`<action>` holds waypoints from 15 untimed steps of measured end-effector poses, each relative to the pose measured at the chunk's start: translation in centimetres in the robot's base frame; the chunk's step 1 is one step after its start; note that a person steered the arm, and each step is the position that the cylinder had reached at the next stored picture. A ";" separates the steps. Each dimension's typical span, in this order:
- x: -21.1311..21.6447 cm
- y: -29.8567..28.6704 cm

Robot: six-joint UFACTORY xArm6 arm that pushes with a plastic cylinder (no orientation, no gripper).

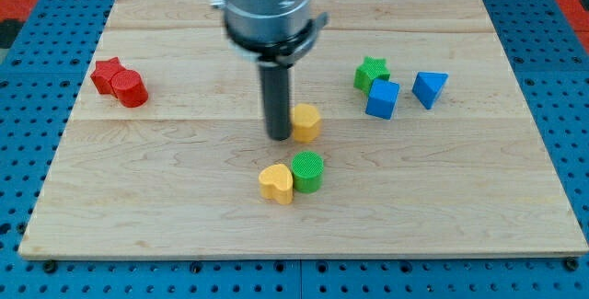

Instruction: Slide the yellow heart closer to the group of blocks

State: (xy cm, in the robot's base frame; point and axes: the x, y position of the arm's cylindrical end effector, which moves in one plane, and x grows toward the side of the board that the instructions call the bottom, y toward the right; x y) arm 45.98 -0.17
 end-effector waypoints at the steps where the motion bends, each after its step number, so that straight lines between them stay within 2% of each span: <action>1: -1.7 5.7; 2: -0.1 6.5; 3: 7.1 10.8; 4: 11.9 2.0; 5: 9.7 -4.4; 8: 1.0 6.8; 9: 1.9 5.2; 11: 5.3 -6.3; 12: 0.7 -8.0; 13: -2.7 -4.0; 14: -0.8 -8.7; 15: -4.7 -6.7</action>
State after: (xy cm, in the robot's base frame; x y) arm 41.31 -6.83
